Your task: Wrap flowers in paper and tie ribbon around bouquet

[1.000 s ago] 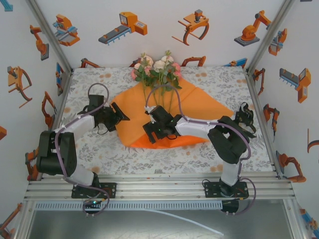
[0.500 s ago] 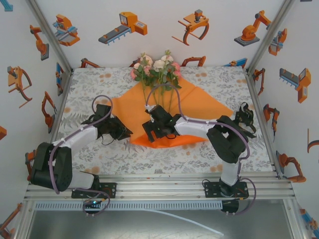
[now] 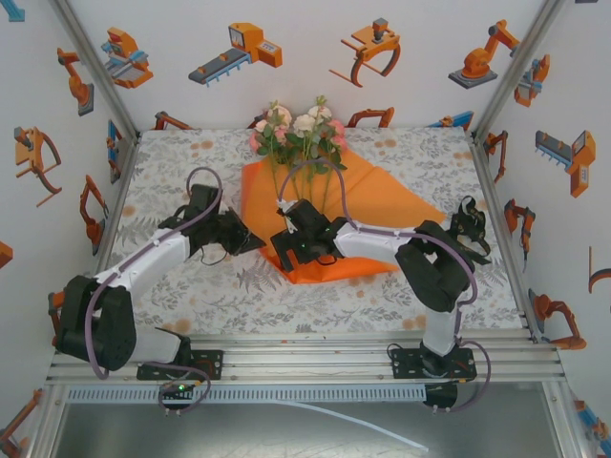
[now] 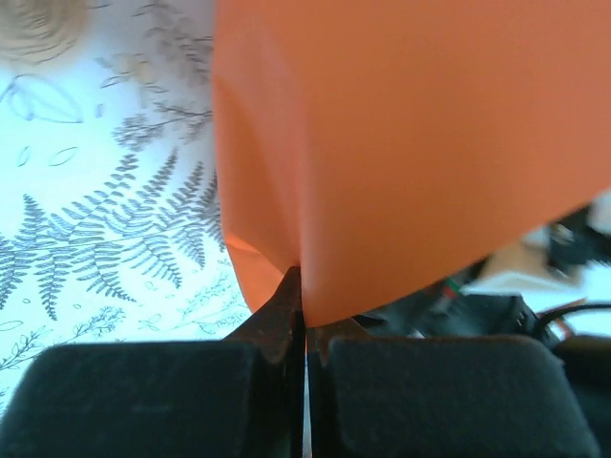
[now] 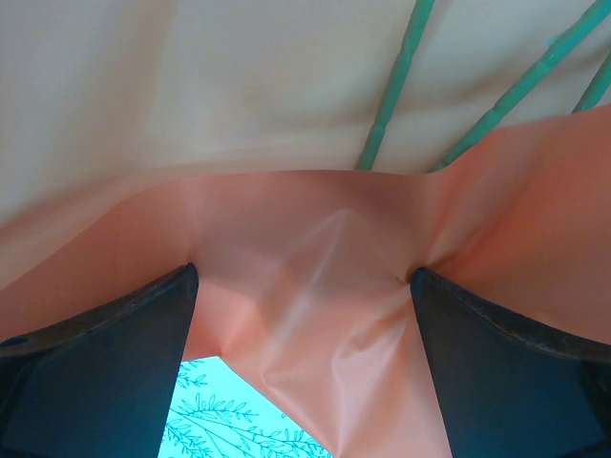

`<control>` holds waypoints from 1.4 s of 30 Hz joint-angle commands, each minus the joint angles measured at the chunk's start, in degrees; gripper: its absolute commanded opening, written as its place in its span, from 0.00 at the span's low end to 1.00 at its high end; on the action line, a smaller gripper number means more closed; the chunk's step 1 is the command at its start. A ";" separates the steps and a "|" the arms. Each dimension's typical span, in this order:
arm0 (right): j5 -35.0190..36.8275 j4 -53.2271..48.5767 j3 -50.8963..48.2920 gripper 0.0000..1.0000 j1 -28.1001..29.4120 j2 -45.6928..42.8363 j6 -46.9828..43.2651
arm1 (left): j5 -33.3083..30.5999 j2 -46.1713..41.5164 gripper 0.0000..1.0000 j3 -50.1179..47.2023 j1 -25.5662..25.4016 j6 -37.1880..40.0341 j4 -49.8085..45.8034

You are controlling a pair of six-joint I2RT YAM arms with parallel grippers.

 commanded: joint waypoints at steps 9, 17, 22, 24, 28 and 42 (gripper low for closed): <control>-3.83 -0.49 -2.44 0.82 0.07 3.29 2.68 | -2.86 0.06 0.00 5.54 -2.91 7.80 -2.31; -10.30 3.93 -5.14 0.82 -1.06 -4.89 3.52 | -4.45 4.17 0.00 6.05 -6.45 8.42 0.54; -11.12 4.66 -8.69 0.82 -3.31 -11.15 4.81 | -4.56 5.20 0.00 6.24 -6.65 8.79 1.05; -12.13 5.74 -11.01 0.82 -4.54 -14.56 4.28 | -4.62 5.52 0.00 6.53 -6.67 8.79 1.09; -15.41 8.94 -16.14 0.82 -6.08 -20.28 1.67 | -4.21 6.46 0.00 6.90 -6.74 8.47 1.66; -24.20 29.80 -21.60 0.81 -5.13 -19.83 11.57 | -1.84 14.11 0.00 10.21 -9.86 0.02 15.07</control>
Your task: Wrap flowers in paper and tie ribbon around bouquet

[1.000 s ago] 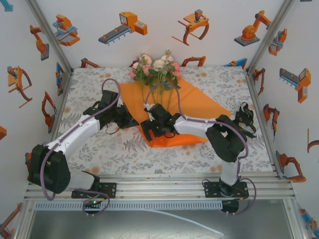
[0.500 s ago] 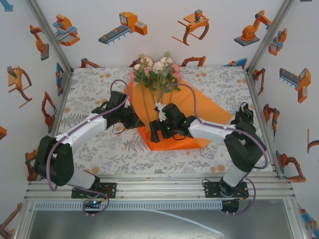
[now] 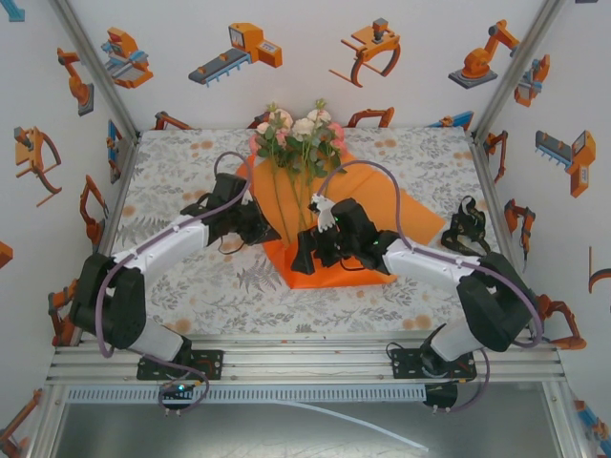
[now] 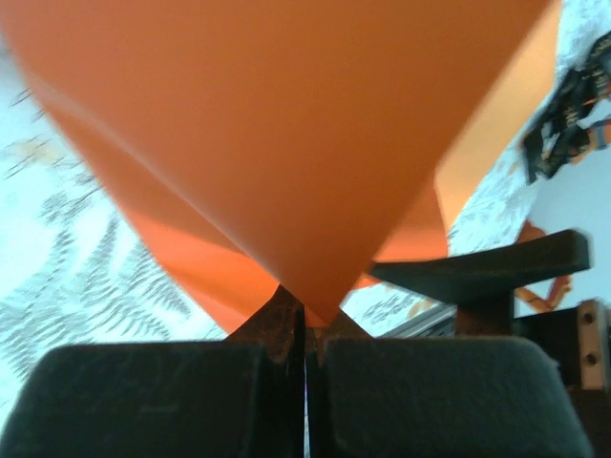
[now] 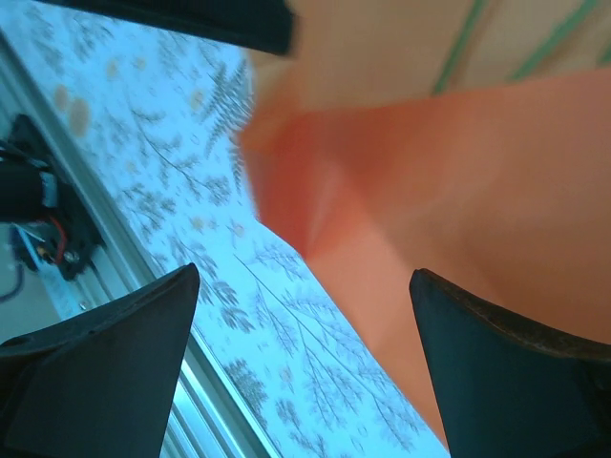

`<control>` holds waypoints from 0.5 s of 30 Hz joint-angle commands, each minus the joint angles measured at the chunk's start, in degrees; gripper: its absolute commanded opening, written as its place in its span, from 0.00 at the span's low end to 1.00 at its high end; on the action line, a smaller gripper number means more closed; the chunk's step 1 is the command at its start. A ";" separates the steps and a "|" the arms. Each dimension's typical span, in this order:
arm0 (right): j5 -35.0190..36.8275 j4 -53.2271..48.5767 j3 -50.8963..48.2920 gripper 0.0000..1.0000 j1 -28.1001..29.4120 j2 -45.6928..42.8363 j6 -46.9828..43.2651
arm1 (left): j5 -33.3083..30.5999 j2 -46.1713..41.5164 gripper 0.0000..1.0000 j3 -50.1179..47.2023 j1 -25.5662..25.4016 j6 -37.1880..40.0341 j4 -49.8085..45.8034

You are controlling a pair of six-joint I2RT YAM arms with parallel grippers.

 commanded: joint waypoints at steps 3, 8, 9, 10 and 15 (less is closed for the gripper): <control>-5.04 14.69 0.17 0.80 1.12 4.81 6.11 | 2.38 7.53 0.00 5.67 -3.61 -6.21 11.26; -2.60 14.45 0.47 0.76 1.15 6.76 6.16 | 2.65 10.86 0.00 8.37 -5.71 -6.99 13.47; -1.09 13.76 0.48 0.74 1.16 6.90 6.12 | 2.75 11.00 0.00 8.45 -5.77 -6.96 13.73; 1.04 12.73 0.43 0.70 1.16 6.97 6.07 | 3.00 11.18 0.00 8.39 -5.79 -6.97 13.99; 10.36 6.38 0.21 0.45 1.07 5.65 6.13 | 1.68 10.53 0.09 9.79 -5.66 -2.45 10.52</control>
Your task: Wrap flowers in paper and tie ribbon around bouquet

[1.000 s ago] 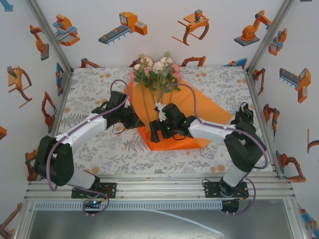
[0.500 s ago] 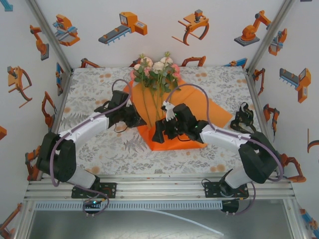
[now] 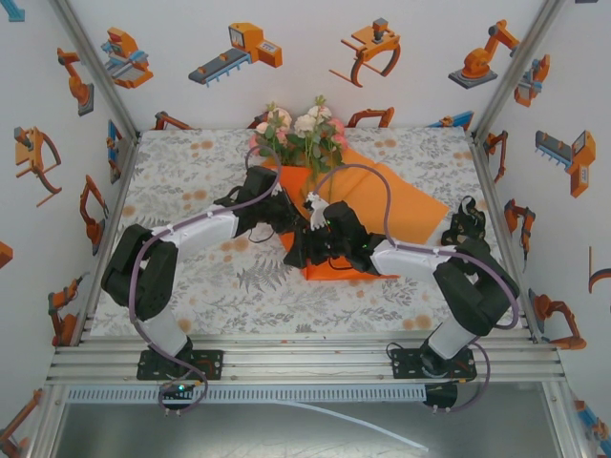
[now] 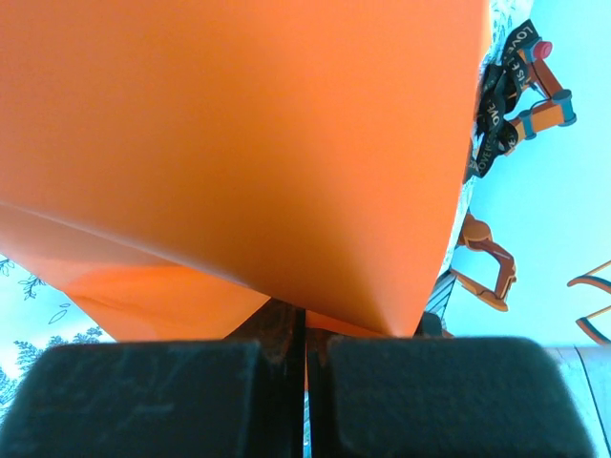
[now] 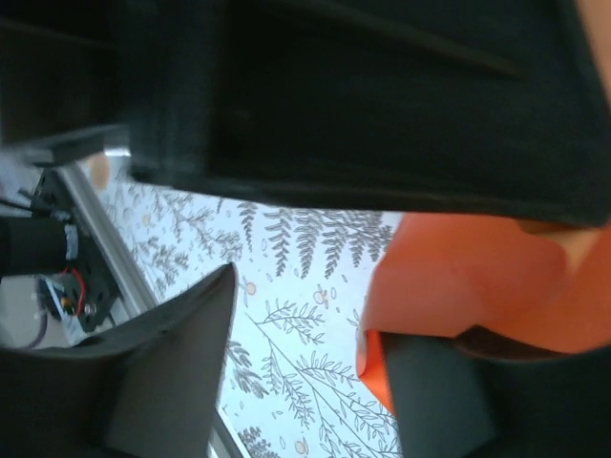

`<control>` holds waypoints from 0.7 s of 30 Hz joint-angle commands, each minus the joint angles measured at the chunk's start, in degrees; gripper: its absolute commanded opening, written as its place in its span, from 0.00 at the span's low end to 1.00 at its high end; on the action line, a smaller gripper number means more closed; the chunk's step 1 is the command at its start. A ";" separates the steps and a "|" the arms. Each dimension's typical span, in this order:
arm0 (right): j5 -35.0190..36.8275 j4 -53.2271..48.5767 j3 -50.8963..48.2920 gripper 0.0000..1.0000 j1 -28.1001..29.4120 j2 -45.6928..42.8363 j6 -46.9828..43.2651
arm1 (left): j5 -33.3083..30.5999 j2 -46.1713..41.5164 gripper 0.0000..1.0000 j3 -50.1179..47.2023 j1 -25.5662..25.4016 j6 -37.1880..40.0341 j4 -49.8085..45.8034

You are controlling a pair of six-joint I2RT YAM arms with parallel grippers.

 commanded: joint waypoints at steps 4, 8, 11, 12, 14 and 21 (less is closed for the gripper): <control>10.19 -6.58 -0.35 0.28 -0.67 -1.65 -0.31 | -0.59 -1.04 0.27 5.83 0.65 7.42 -1.58; 10.35 -7.77 -0.84 0.03 -1.81 -1.79 0.14 | -2.44 -2.26 0.48 7.84 2.37 10.34 -1.74; 10.93 -7.88 -1.42 0.03 -2.17 -2.26 0.51 | -5.96 -4.66 0.55 7.79 5.06 12.52 -3.01; 11.14 -7.94 -1.65 0.04 -2.25 -2.30 0.64 | -7.86 -5.42 0.56 7.78 6.24 13.35 -4.33; 11.48 -8.08 -1.80 0.06 -2.51 -2.04 0.88 | -11.41 -6.01 0.57 7.86 8.52 14.56 -6.82; 12.48 -12.21 0.47 0.17 -4.65 1.08 2.63 | -7.62 2.76 0.49 9.85 12.92 14.68 -4.30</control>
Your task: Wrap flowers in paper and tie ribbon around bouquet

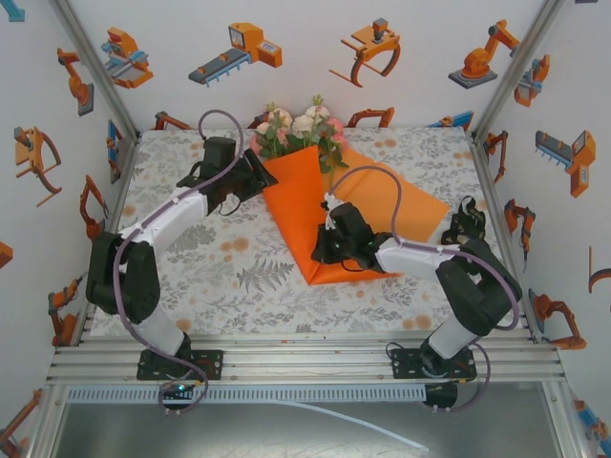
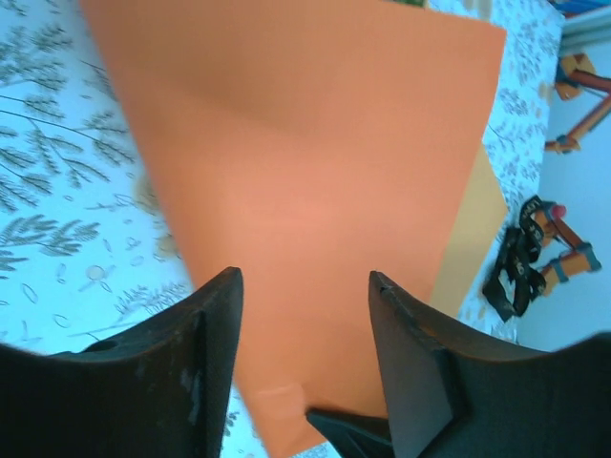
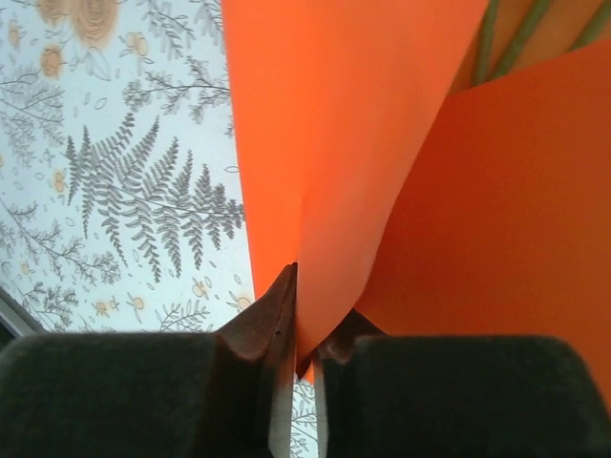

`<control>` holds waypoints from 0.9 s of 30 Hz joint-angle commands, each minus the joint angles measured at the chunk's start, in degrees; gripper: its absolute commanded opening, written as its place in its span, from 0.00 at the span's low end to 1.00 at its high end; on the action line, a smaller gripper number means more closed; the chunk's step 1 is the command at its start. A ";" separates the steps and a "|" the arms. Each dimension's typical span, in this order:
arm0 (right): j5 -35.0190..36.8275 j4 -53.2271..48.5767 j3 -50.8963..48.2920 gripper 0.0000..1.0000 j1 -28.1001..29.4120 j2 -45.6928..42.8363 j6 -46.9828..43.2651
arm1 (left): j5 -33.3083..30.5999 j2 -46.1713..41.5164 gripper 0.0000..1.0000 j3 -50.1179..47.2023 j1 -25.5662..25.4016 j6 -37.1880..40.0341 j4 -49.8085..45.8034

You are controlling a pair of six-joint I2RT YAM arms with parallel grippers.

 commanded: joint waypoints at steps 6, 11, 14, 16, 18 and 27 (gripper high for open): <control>1.63 -8.03 5.67 0.27 -1.24 3.89 2.07 | 5.31 17.46 0.41 11.01 0.52 1.10 2.46; 4.14 -12.15 7.48 0.37 -1.27 5.36 4.10 | 5.51 24.75 0.38 16.23 3.16 -0.89 3.75; 7.11 -15.68 7.98 0.38 -1.26 4.54 4.67 | 6.31 27.59 0.37 18.28 4.80 -1.08 4.86; 7.82 -16.01 7.39 0.36 -1.24 3.66 4.65 | 8.35 29.01 0.37 19.27 5.75 -1.45 6.43; 8.79 -16.02 6.82 0.28 -1.28 2.95 4.60 | 10.96 29.65 0.37 19.11 6.46 -2.41 8.89; 13.34 -23.12 9.56 0.50 -0.51 -2.27 5.08 | 13.77 31.64 0.39 16.85 7.66 -0.64 11.15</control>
